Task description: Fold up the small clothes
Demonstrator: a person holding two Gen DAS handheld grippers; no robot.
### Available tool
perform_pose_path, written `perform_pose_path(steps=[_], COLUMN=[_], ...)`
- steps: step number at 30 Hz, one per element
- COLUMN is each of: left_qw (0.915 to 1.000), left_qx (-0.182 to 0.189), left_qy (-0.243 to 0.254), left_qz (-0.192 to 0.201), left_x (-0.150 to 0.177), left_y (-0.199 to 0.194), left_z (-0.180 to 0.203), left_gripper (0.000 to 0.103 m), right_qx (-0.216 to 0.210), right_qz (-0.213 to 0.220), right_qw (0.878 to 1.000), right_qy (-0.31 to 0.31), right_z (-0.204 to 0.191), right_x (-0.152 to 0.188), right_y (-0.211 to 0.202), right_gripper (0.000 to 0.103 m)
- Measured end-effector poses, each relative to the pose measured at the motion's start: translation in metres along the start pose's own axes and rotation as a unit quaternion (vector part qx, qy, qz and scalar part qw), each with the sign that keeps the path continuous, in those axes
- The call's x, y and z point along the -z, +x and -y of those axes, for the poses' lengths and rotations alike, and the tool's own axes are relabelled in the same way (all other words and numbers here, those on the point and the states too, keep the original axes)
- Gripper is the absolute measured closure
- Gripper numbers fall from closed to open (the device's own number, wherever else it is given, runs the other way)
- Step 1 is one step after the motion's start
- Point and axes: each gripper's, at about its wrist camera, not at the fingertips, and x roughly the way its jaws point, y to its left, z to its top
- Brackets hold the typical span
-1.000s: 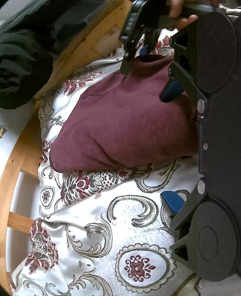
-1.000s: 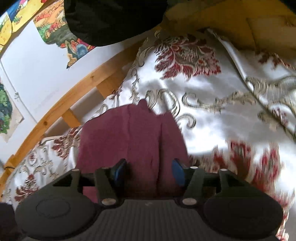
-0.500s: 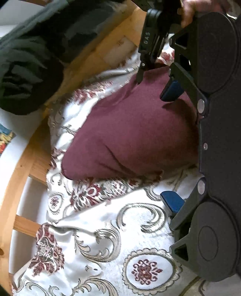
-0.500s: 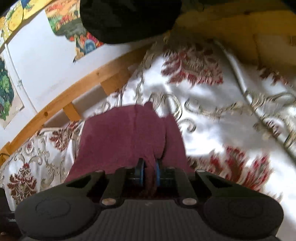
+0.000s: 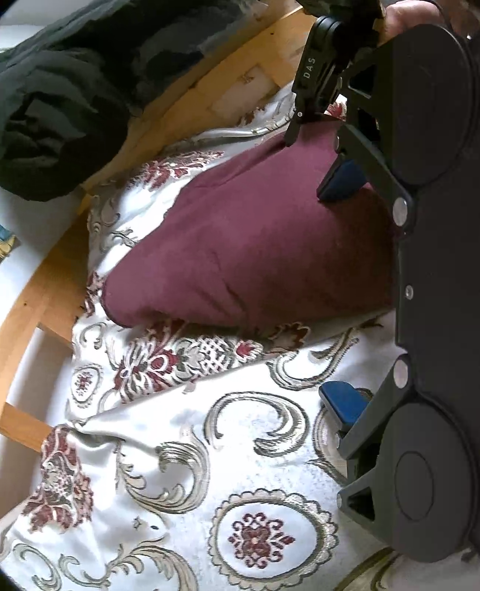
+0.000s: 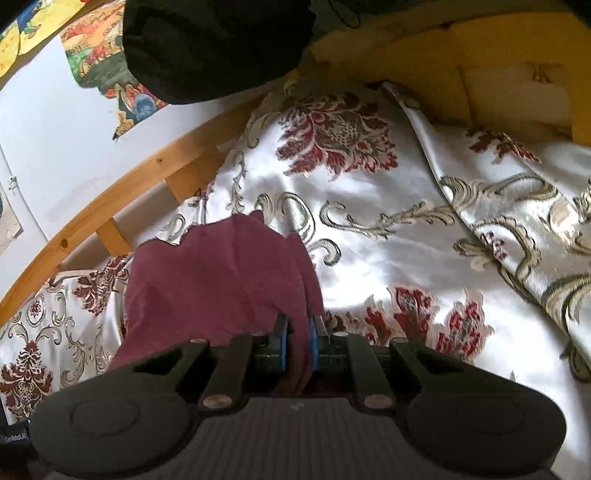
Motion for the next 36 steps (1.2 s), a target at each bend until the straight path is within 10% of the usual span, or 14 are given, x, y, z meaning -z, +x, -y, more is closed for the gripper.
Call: perform_pose_path(steps=[15,19,36], left_qw=[0.9999,0.9999,0.9999], left_qx=[-0.008,-0.009,-0.004], left_qy=[-0.005,-0.006,-0.007], left_qz=[-0.011,-0.011,-0.014], left_x=[0.003,0.003,0.003], left_y=[0.003,0.003,0.005], left_z=[-0.001,-0.001,-0.003], left_gripper=[0.000,0.000,0.000], right_qx=[-0.008,0.004,0.015], right_qz=[0.022,0.020,0.025], right_qw=[0.999,0.999,0.999], right_qy=[-0.022,-0.032,0.019], right_z=[-0.019,-0.023,-0.002], right_x=[-0.025,-0.029,-0.011], right_y=[0.021,0.036,0.034], right_gripper=[0.065,0.094,0.096])
